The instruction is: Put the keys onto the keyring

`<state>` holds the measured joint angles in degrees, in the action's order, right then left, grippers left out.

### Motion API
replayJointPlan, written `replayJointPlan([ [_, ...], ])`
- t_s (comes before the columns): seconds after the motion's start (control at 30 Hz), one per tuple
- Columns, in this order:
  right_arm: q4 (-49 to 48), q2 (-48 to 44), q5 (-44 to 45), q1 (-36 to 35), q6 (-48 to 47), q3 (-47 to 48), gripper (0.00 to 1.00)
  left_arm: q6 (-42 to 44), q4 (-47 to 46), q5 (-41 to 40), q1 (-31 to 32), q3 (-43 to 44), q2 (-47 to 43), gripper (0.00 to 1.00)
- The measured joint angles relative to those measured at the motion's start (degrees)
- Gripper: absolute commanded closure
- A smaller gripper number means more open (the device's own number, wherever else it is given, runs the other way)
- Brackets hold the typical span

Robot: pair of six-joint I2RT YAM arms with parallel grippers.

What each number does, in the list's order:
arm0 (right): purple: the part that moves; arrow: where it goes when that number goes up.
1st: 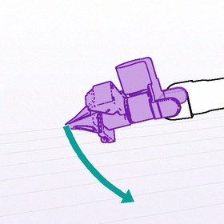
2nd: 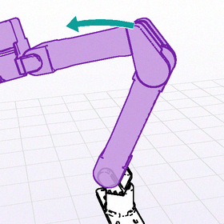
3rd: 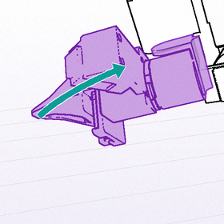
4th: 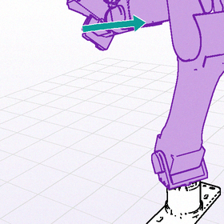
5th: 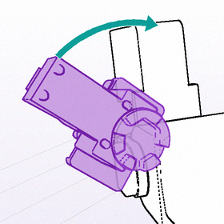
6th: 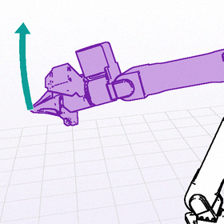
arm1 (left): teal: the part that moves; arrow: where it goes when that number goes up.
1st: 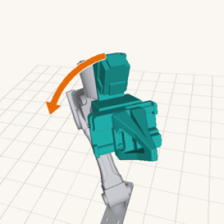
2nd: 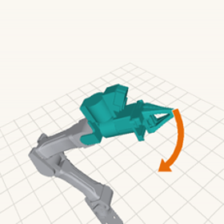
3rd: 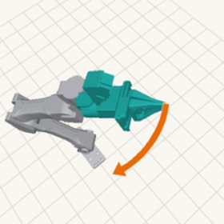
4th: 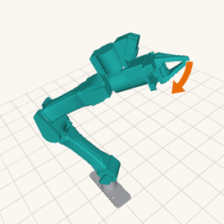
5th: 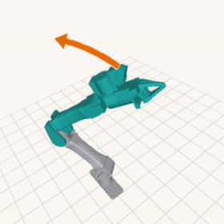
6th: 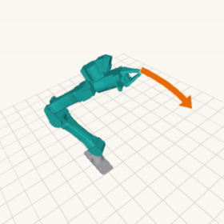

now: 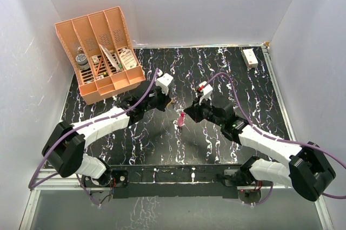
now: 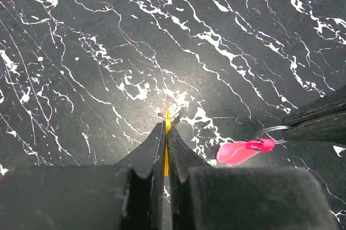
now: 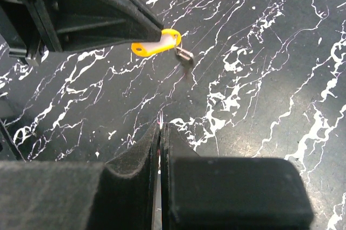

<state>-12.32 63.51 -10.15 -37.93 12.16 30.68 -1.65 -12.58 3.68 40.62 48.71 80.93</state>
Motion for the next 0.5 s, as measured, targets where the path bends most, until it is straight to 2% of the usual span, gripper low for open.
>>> replayJointPlan([
  [0.5, -3.8, 3.8, 3.8, -0.2, 6.0, 2.8, 1.00, -2.0, 1.1, 2.8, 0.0, 1.0, -1.3, 1.00],
])
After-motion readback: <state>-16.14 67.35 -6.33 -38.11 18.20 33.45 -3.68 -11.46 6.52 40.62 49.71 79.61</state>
